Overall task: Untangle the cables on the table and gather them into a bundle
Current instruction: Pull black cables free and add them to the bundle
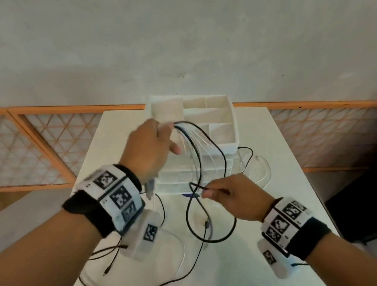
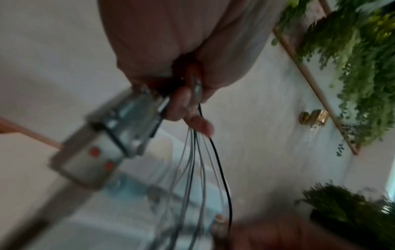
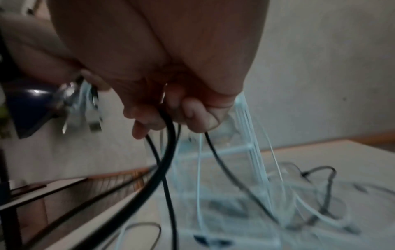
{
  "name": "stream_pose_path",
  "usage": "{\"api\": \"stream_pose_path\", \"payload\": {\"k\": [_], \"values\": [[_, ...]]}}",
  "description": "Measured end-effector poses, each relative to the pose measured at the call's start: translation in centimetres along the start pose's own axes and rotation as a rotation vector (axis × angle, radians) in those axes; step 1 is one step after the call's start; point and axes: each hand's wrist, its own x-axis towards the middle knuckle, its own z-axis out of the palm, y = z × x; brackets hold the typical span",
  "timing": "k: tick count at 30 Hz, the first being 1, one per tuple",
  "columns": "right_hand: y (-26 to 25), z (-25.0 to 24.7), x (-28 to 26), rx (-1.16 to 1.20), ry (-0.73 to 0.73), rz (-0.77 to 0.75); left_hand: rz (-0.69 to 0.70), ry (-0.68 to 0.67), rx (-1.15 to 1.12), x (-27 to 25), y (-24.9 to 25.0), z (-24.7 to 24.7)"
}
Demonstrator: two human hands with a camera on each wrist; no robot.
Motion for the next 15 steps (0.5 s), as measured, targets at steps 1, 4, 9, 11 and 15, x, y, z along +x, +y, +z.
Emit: {"api": "stream_pose_path", "payload": {"k": [1, 4, 9, 11, 15], "values": [[-0.6, -0.7, 0.2, 0.012, 0.044, -0.055, -0.005, -0.079, -0.024, -0.5, -0.1, 1.4], [-2.3, -2.8, 1.0, 0.058, 0.228, -0.131, 0.038, -0.160, -0.007, -1.4, -1.0, 5.4], [0.7, -6.0, 0.1, 0.387, 0.630, 0.094, -0.112, -0.091, 0.081, -1.1, -5.6, 5.4], [3.3, -6.5, -0.3, 0.492, 0.800, 0.293, -0.180, -0.058, 0.143, -0.8, -8.1, 4.3], [7.8, -5.7, -1.8, 0.443, 0.952, 0.762, -0.286, -0.013, 0.047, -0.4, -10.3, 1.9]]}}
